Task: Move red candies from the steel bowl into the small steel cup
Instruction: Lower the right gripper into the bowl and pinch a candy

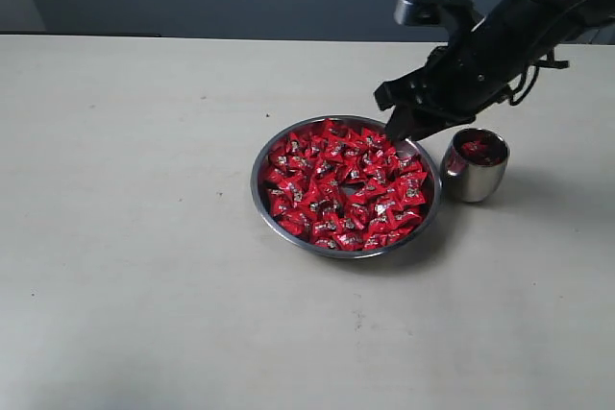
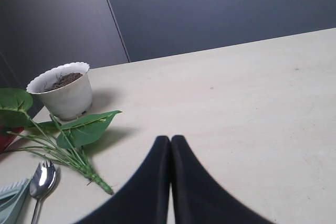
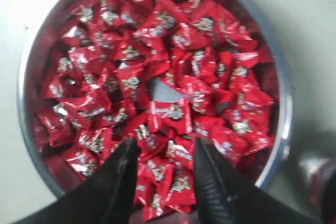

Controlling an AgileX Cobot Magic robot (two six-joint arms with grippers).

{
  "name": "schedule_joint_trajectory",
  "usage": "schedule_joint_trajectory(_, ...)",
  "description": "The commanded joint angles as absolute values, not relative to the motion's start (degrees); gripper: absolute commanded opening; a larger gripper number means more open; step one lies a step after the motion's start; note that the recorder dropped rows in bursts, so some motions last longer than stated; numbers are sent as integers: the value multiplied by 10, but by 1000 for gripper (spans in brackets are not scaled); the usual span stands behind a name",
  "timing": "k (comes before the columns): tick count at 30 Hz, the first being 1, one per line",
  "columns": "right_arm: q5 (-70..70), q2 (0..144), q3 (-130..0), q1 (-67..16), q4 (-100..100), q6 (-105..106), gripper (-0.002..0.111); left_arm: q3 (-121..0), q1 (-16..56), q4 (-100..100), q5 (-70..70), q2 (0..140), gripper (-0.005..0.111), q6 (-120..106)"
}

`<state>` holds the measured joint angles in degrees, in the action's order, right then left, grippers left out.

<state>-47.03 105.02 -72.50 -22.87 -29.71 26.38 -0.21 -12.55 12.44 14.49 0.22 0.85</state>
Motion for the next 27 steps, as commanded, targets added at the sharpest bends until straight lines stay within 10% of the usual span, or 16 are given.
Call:
schedule_joint_trajectory(1,-446,1063,-723,-279,-298,281,41,0,-124,127,139,0,0,11)
schedule_joint_trajectory(19,-422,1201,-790,-308,-210,229,50,0,-124,127,139,0,0,11)
schedule_joint_trajectory(27,-486,1248,-838,-308,-203,221,19,0,-124,127,139,0,0,11)
